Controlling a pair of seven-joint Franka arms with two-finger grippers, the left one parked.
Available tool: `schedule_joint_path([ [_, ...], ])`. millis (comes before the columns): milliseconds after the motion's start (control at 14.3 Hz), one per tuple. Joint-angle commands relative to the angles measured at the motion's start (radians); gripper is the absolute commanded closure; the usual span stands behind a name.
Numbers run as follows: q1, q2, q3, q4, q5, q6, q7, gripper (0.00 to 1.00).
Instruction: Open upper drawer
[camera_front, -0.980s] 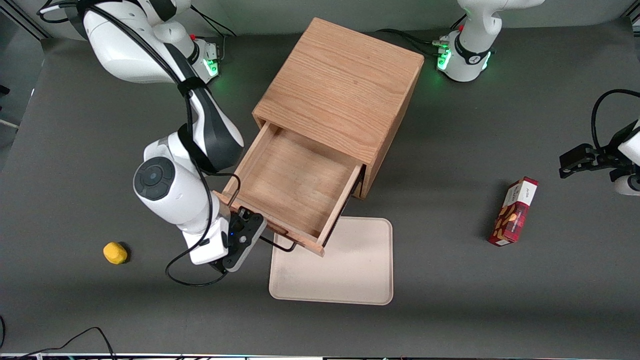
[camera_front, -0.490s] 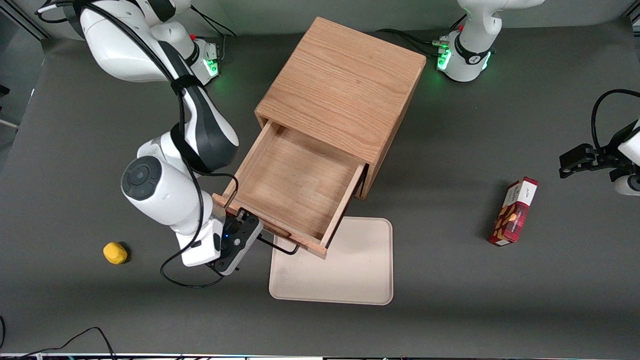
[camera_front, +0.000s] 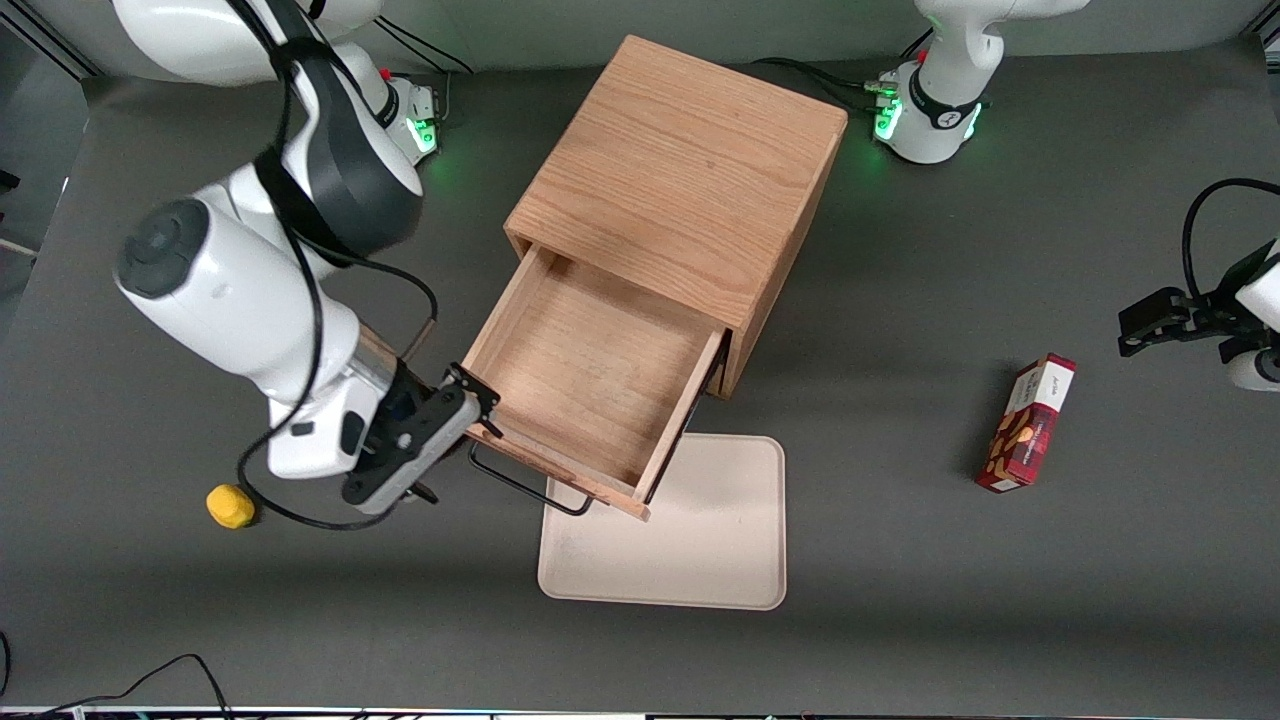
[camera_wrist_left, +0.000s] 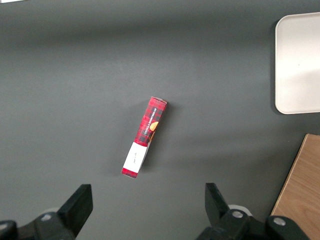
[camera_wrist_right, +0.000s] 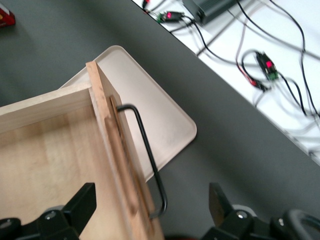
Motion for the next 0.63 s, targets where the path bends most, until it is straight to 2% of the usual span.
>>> schedule_joint_path([
  [0, 0.0, -0.127, -0.072, -0.069, -0.04, -0.102, 0.066, 0.0],
  [140, -0.045, -0.22, -0.063, -0.157, -0.132, -0.105, 0.1, 0.0],
  [210, -0.062, -0.271, -0.061, -0.212, -0.154, -0.105, 0.133, 0.0],
  [560, -0.188, -0.452, -0.06, -0.427, -0.166, -0.099, 0.21, 0.0],
])
